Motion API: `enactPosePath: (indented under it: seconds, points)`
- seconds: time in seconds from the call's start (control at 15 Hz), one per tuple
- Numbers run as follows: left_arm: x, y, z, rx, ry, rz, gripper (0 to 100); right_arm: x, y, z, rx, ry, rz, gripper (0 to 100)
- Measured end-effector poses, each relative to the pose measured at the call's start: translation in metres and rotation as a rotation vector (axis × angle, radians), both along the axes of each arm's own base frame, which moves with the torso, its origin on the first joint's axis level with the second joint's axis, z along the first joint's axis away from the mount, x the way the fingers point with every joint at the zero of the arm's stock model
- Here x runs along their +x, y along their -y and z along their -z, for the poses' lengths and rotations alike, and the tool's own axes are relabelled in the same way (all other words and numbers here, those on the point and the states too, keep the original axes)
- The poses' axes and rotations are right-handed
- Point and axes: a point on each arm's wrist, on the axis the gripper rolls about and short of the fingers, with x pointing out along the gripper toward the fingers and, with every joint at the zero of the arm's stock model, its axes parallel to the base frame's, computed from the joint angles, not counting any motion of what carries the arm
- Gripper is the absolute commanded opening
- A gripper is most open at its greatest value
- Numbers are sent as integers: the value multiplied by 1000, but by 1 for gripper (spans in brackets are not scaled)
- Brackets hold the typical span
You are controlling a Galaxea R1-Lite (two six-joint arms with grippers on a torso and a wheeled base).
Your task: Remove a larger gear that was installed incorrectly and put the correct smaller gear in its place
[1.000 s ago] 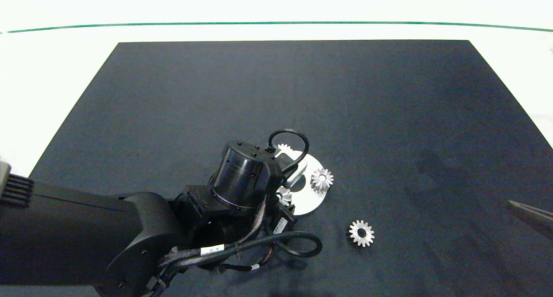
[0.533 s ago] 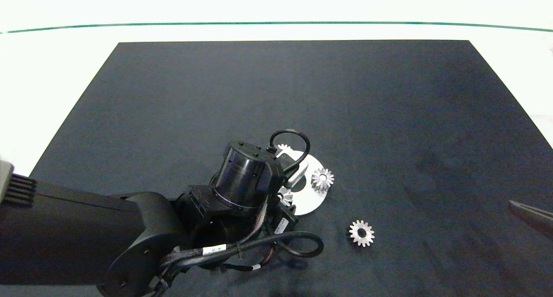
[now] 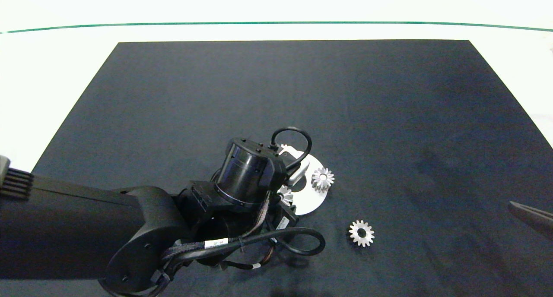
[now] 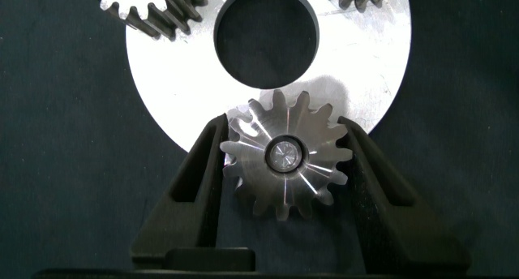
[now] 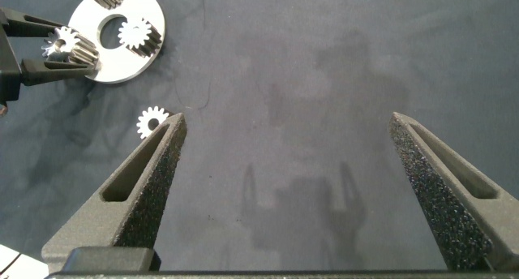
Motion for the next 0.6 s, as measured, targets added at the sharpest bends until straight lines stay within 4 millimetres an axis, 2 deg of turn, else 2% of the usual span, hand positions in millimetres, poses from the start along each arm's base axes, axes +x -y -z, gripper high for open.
enactPosePath:
  seconds: [0.6]
  points:
    - [-10, -6, -18, 17, -14, 10, 31, -1, 0, 0, 1, 5, -1, 100]
